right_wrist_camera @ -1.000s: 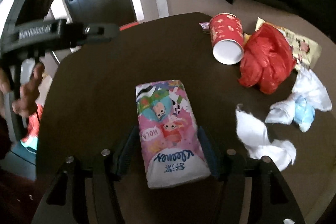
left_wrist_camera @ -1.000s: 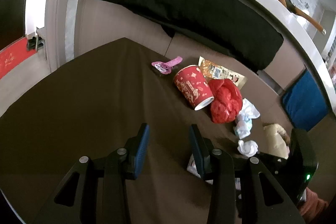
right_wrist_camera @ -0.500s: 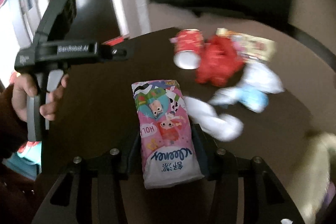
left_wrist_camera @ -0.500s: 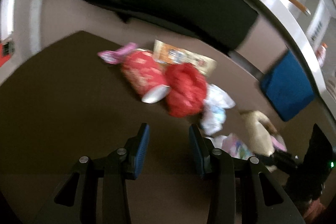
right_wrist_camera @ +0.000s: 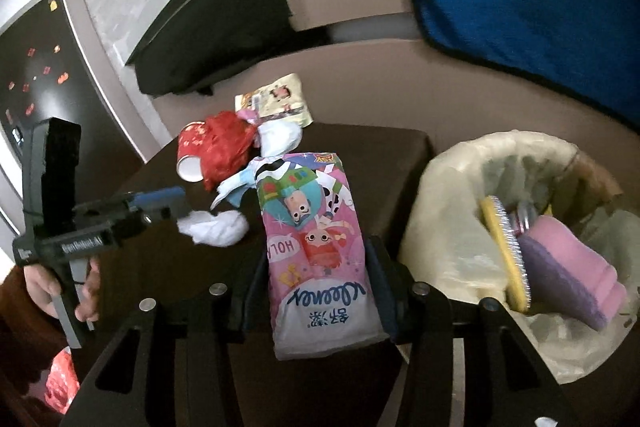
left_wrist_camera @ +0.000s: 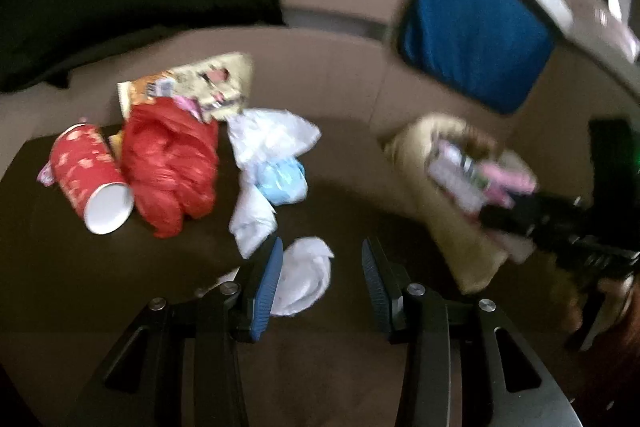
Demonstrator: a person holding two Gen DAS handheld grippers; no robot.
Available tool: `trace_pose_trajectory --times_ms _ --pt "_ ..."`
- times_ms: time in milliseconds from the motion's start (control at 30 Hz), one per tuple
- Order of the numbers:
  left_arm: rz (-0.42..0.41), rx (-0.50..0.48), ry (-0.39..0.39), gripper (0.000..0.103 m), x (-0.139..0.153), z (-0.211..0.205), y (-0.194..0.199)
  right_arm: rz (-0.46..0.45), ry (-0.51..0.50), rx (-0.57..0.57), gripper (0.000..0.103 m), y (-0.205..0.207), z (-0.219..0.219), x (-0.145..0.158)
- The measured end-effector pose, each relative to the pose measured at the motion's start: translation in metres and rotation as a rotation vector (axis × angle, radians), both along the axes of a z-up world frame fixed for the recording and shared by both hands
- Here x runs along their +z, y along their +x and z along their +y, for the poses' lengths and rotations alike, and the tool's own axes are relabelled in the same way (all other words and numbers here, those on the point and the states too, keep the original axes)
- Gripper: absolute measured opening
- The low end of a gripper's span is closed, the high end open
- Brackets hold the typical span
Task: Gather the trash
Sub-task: 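Grasp the crumpled white tissue with the left tool while the right tool holds the tissue pack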
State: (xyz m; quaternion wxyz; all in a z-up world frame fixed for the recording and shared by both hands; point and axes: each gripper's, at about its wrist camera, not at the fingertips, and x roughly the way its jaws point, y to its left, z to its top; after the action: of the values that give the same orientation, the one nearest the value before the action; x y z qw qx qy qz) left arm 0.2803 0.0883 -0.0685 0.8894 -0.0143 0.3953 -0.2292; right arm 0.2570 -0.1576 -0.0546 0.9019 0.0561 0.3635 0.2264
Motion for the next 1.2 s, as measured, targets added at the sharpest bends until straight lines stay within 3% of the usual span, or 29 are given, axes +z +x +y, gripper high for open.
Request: trace_pose_trajectory --times_ms 133,267,300,367,467,667,933,1200 --pt "0.039 0.039 0.056 0.043 -0.012 -0.01 0.009 0.008 0.007 -0.012 0.045 0.007 0.003 -0.007" --pt "0.108 0.079 0.039 0.041 -0.021 -0.007 0.016 0.022 0.016 -0.008 0.045 0.011 0.009 -0.012" --pt "0.118 0.093 0.03 0.039 -0.023 -0.006 0.017 0.023 0.016 -0.007 0.045 0.011 0.011 -0.012" --pt "0.117 0.111 0.028 0.022 -0.023 -0.001 0.017 0.024 0.014 -0.006 0.045 0.012 0.014 -0.013" --pt "0.085 0.14 0.019 0.02 -0.017 0.008 0.012 0.036 0.026 -0.001 0.045 0.013 0.019 -0.014" --pt "0.046 0.214 -0.013 0.019 -0.002 0.035 -0.003 0.072 0.011 0.04 0.045 0.016 0.043 -0.023" --pt "0.08 0.26 -0.042 0.019 -0.006 0.057 -0.015 0.133 -0.044 0.097 0.049 0.017 0.076 -0.044" --pt "0.102 0.281 -0.074 0.019 -0.009 0.07 -0.018 0.068 -0.059 0.139 0.055 0.009 0.08 -0.033"
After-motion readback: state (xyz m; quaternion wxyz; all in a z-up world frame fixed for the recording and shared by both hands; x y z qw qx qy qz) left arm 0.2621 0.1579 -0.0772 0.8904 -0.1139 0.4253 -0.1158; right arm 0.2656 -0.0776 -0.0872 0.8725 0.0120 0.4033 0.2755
